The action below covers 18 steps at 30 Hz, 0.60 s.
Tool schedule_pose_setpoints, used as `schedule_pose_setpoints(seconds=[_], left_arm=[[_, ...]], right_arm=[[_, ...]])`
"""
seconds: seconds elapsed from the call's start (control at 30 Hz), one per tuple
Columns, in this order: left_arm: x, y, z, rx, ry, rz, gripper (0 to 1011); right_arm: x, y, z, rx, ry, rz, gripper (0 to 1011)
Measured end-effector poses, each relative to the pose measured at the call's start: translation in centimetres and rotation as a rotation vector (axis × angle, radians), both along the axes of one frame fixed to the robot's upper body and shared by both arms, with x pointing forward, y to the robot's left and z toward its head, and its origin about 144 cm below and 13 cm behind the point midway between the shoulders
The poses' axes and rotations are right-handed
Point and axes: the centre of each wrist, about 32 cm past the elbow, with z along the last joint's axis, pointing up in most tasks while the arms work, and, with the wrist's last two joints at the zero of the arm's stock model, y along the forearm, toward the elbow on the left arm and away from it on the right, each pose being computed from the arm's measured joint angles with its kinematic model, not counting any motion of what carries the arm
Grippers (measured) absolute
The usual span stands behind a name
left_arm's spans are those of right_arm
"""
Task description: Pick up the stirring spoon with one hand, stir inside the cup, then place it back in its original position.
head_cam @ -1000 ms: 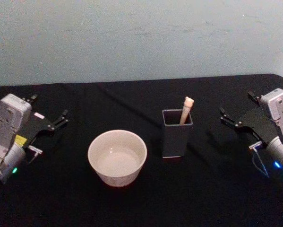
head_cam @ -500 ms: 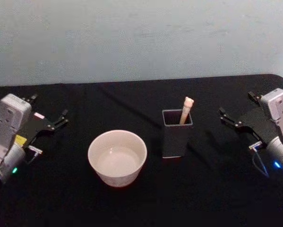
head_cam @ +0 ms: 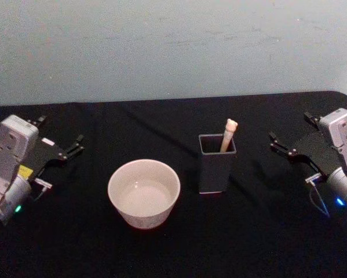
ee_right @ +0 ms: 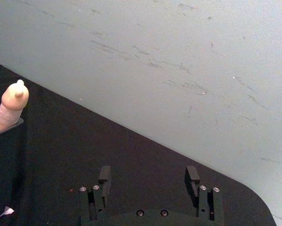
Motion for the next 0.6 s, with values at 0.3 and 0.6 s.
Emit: schedule_pose_setpoints(seconds=[0.3,0.6], left_arm=[[0.0,0.0,0.0,0.0,0.0,0.0,1001],[0.0,0.0,0.0,0.0,0.0,0.0,1001]], right_arm=[[0.0,0.0,0.0,0.0,0.0,0.0,1000],[-0.6,-1.4,1.1,0.073,0.045,0.057,1002]])
